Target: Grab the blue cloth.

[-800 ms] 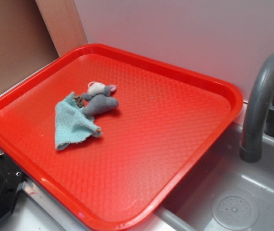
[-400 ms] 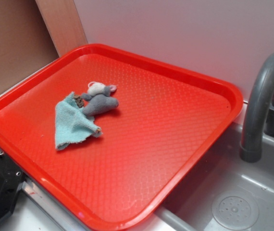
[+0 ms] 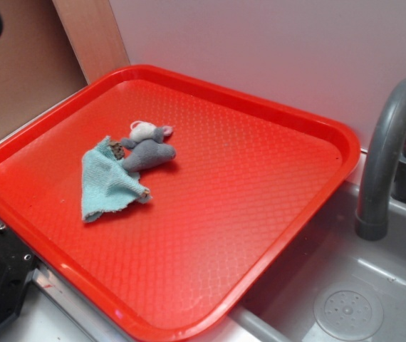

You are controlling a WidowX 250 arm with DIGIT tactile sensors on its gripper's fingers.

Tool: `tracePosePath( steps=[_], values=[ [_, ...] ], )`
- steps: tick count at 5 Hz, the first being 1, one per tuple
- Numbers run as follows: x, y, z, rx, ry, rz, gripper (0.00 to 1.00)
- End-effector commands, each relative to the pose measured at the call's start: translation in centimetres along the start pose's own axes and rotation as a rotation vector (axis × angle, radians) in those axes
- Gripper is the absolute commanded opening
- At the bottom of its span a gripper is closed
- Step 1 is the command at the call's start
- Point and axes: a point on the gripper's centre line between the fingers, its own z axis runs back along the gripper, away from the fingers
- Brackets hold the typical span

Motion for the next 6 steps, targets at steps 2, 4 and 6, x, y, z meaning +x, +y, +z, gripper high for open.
tracePosePath(
  steps=[2, 4, 6],
  values=[
    [4.6, 0.8, -4.9, 0.040, 0.012, 0.683, 1.00],
    [4.0, -0.1, -12.3, 0.112, 0.103, 0.610, 1.00],
    [1.9, 0.8, -18.3, 0.170, 0.123, 0.559, 1.00]
  ],
)
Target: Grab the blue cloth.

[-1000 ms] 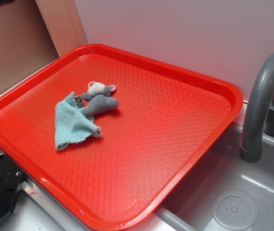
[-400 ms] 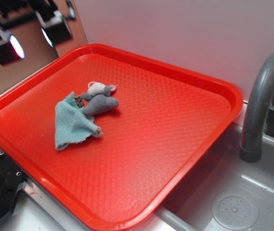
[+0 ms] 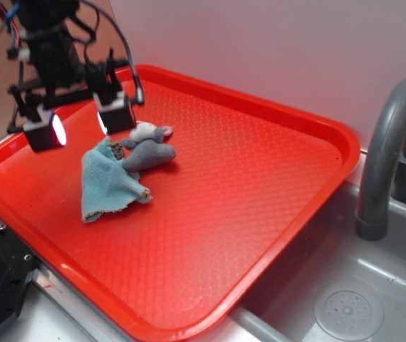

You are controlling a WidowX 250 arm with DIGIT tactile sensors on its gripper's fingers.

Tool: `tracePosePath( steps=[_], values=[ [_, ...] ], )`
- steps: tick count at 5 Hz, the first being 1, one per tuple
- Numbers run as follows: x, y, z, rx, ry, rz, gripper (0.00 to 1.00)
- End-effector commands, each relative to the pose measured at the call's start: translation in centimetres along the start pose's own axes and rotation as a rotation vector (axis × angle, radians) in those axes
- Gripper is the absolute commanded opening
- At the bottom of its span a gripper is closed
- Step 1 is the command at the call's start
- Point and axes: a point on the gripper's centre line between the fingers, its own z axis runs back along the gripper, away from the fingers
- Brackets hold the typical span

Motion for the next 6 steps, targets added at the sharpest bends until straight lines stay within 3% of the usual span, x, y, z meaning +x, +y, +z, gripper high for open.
tracePosePath(
  steps=[1, 4, 5, 6],
  values=[
    [-0.4, 0.7, -3.7, -0.005, -0.021, -0.007, 1.00],
    [-1.2, 0.1, -4.9, -0.043, -0.005, -0.021, 1.00],
    [-0.8, -0.3, -5.5, -0.076, 0.025, -0.027, 1.00],
    [-0.2, -0.6, -6.6, -0.057, 0.017, -0.038, 1.00]
  ],
)
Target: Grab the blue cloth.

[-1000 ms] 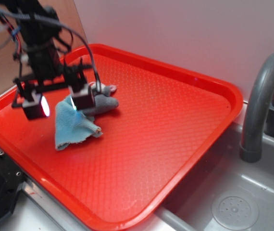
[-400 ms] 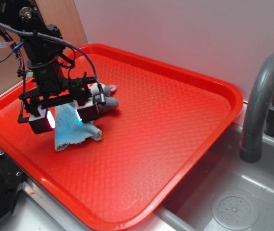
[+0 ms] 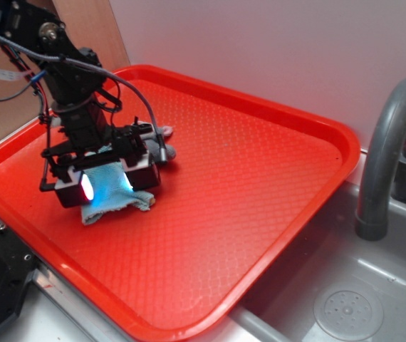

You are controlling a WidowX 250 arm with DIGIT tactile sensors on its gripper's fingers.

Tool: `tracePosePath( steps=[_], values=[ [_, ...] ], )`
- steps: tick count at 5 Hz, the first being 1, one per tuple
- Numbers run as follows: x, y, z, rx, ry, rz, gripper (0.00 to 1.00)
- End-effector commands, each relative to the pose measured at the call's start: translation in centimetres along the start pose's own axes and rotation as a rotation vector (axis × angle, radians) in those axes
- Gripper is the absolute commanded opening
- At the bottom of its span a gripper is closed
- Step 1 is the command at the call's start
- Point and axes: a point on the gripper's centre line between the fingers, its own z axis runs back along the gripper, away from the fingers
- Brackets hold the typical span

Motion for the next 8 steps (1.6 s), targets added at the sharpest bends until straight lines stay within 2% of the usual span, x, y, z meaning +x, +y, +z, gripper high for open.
tracePosePath(
  steps=[1, 2, 3, 4, 5, 6, 7, 8],
  values=[
    [0.9, 0.6, -1.6, 0.006, -0.015, -0.005, 1.00],
    [0.5, 0.7, -1.7, 0.008, -0.019, -0.032, 0.00],
    [0.0, 0.6, -0.8, 0.003, -0.037, -0.056, 0.00],
    [-0.2, 0.5, 2.1, -0.019, -0.081, -0.066, 0.00],
    [-0.1, 0.1, 7.1, 0.029, -0.131, -0.039, 0.00],
    [0.4, 0.0, 12.2, -0.009, -0.072, -0.129, 0.00],
    [0.1, 0.2, 16.0, -0.036, -0.115, -0.253, 0.00],
    [-0.9, 0.5, 18.4, -0.044, -0.113, -0.404, 0.00]
  ],
)
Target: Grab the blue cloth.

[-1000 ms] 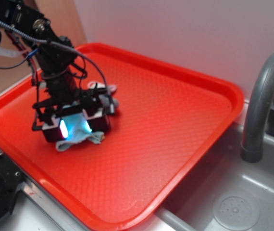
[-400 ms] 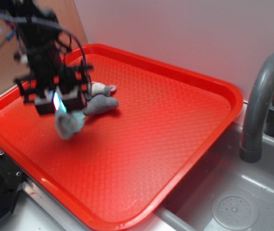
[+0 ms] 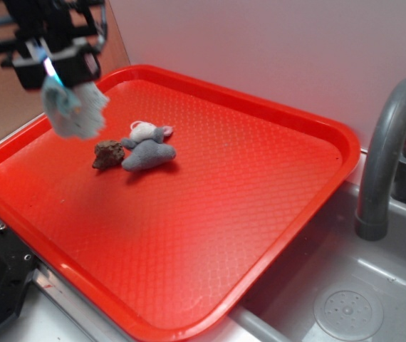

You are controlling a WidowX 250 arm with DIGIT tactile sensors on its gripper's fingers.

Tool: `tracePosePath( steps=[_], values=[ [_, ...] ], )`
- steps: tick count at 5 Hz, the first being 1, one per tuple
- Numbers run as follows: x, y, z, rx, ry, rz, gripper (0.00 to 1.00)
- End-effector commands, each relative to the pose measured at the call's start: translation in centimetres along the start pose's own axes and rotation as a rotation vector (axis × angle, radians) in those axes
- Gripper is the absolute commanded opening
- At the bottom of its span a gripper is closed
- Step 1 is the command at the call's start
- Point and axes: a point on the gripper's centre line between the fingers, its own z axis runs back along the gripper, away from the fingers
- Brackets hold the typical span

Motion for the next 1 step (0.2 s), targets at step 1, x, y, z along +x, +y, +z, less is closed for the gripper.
tracePosePath(
  steps=[1],
  values=[
    [-0.66, 0.81, 3.92, -0.092, -0.046, -0.300, 0.00]
  ],
)
